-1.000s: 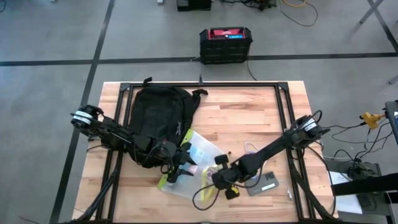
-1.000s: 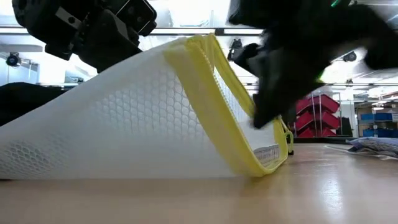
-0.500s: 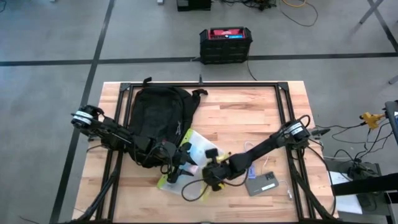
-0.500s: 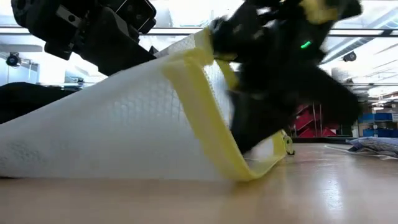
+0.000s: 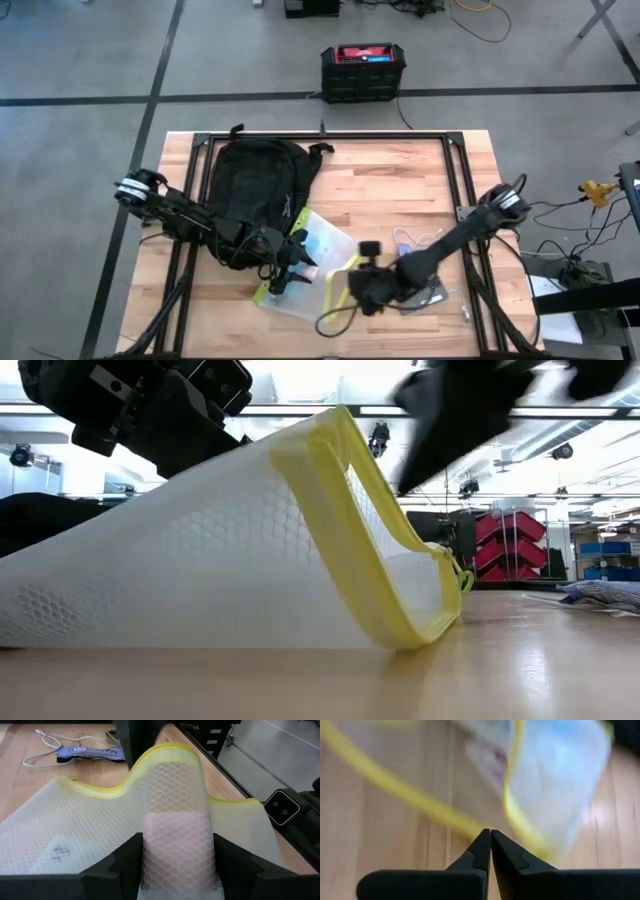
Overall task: Unpack backpack
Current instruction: Put the violet chocolate bar into the white zip bag
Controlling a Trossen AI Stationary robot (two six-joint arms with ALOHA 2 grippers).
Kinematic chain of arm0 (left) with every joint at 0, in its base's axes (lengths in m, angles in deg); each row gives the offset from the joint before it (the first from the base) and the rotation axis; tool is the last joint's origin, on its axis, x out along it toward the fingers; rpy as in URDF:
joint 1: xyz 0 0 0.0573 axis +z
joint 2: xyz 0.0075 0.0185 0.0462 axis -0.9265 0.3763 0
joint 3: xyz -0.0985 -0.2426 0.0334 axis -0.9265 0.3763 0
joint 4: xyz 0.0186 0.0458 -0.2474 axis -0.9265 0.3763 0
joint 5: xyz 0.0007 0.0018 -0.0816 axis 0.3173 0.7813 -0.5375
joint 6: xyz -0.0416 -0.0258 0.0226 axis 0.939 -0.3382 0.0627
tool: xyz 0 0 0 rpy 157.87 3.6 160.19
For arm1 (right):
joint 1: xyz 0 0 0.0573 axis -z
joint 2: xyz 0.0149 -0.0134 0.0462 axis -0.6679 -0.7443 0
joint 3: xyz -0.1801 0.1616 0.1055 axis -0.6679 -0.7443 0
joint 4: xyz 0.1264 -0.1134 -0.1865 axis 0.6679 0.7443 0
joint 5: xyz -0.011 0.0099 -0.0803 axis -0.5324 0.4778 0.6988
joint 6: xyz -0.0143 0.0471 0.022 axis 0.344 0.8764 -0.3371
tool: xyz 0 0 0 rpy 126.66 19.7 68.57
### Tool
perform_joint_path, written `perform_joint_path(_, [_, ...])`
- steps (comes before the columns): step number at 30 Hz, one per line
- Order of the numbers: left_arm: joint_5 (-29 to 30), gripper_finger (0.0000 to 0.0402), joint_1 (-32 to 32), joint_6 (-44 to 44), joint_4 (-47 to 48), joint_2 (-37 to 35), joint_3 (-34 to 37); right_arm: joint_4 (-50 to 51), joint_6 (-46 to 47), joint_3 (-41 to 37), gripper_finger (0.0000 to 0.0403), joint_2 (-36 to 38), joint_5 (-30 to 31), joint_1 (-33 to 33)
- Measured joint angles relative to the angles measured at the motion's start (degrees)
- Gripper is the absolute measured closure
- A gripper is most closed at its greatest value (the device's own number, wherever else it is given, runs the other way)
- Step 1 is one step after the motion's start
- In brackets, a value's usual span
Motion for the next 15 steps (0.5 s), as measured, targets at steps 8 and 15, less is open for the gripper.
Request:
perform_joint_path(8, [0.0,0.0221,0.0,-1.4,-0.5,0.0,0.1,17.7,32.5,-4.2,0.0349,1.4,-9.7,-4.4])
perform_joint_path(15, [0.0,0.0217,0.0,-2.0,0.1,0.1,0.1,17.7,52.9,-11.1,0.0221,5.4,-16.0,-3.6])
